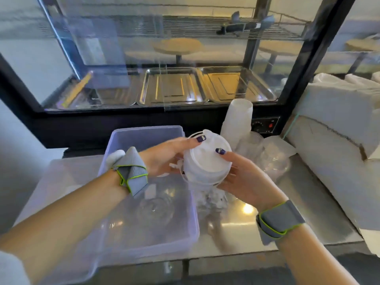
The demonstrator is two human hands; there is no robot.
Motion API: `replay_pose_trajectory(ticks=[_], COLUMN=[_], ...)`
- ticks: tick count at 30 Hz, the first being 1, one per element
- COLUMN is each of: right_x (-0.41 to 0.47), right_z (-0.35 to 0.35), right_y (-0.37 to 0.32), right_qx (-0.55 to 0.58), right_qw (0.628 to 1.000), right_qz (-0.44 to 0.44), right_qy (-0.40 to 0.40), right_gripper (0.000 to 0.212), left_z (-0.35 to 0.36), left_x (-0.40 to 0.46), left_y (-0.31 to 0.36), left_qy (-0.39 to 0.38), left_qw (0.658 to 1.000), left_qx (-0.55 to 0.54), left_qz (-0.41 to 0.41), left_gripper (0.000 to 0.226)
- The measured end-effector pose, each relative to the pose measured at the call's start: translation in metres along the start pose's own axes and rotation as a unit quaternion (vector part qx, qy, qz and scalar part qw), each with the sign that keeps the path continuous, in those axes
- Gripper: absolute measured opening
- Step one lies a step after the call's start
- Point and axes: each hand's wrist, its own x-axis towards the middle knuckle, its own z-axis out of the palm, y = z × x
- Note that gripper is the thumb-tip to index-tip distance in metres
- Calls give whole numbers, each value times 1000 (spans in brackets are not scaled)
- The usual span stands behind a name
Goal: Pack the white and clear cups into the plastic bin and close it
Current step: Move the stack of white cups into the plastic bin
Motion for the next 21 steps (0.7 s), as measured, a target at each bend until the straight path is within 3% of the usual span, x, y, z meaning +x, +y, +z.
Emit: replay_pose_trajectory(ticks=[11, 13, 17, 19, 21], right_x=[56, 67, 95, 111, 123], right_z=[97, 105, 123, 128, 134], right_y=[-4, -5, 2, 8, 15], right_qx=[-44, -43, 6, 24, 39], right_qw=[998, 999, 999, 997, 994], right_qz=[10, 3, -31, -62, -68], right_qy=[-51, -33, 12, 38, 75], right_gripper=[24, 15, 28, 11, 24], left_z=[-86, -94, -104, -106, -107], left_x=[-38, -33, -15, -5, 5], left_y=[-1, 1, -2, -6, -10], left_qy=[149, 171, 207, 221, 223], left_qw=[987, 983, 971, 965, 962], left_qx=[-62, -73, -117, -141, -159], left_qz=[7, 1, 1, 0, -14], left_gripper=[21, 22, 32, 31, 26])
